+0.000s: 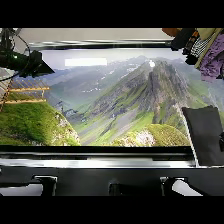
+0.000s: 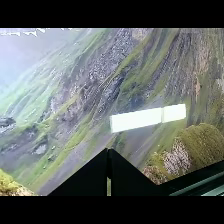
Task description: Fold the clothes and pants, and hang the long-sleeved shirts on hangers.
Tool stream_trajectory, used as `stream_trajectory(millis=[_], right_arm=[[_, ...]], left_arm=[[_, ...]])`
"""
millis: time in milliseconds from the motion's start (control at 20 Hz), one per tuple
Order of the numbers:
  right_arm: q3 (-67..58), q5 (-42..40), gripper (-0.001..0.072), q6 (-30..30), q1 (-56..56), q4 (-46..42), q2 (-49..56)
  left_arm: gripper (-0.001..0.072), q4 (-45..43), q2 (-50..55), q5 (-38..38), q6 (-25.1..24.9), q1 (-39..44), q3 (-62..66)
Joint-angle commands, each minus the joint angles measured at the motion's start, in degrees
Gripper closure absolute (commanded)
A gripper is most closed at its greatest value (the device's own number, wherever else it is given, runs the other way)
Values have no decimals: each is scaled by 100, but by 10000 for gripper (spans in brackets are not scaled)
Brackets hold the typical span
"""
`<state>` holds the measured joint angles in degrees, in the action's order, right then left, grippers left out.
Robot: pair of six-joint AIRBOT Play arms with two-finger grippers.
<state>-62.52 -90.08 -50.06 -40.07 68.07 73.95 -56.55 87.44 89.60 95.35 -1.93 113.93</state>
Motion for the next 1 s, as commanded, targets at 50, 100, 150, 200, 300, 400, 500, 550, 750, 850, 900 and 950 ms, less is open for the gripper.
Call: stream_trajectory(millis=[50,100,150,200,300,400,500,550,750,850,900,950], right_arm=[[-7,420,178,-238,4,-212,-278],[-17,800,183,-415,4,57,-457],[-26,1204,204,-688,4,450,-632],[-26,1674,298,-1036,4,1038,-804],[-26,2435,428,-1880,26,2645,-1003],[-26,2634,600,-2800,470,3856,-997],[-26,2643,674,-3373,1445,4052,-960],[-24,2625,674,-3613,1991,4013,-927],[-24,2356,675,-3799,4094,3403,-649],[-24,2236,675,-3803,4754,3117,-511],[-26,2221,674,-3803,4999,3014,-466],[-26,2229,674,-3810,5176,2981,-459]], left_arm=[[688,-59,0,0,-160,0,-4],[688,-133,0,-2,-164,0,-13],[688,-205,0,0,-232,0,-42],[688,-315,2,20,-289,0,-94],[688,-752,0,111,-380,24,-264],[690,-1375,-44,87,-417,111,-581],[690,-1753,-177,-160,-649,197,-1123],[690,-1823,-297,-382,-713,232,-1499],[689,-1941,-852,-1200,-708,238,-3018],[688,-2118,-918,-1196,-708,236,-3410],[688,-2223,-907,-1134,-708,236,-3519],[687,-2347,-907,-1062,-704,236,-3611]])
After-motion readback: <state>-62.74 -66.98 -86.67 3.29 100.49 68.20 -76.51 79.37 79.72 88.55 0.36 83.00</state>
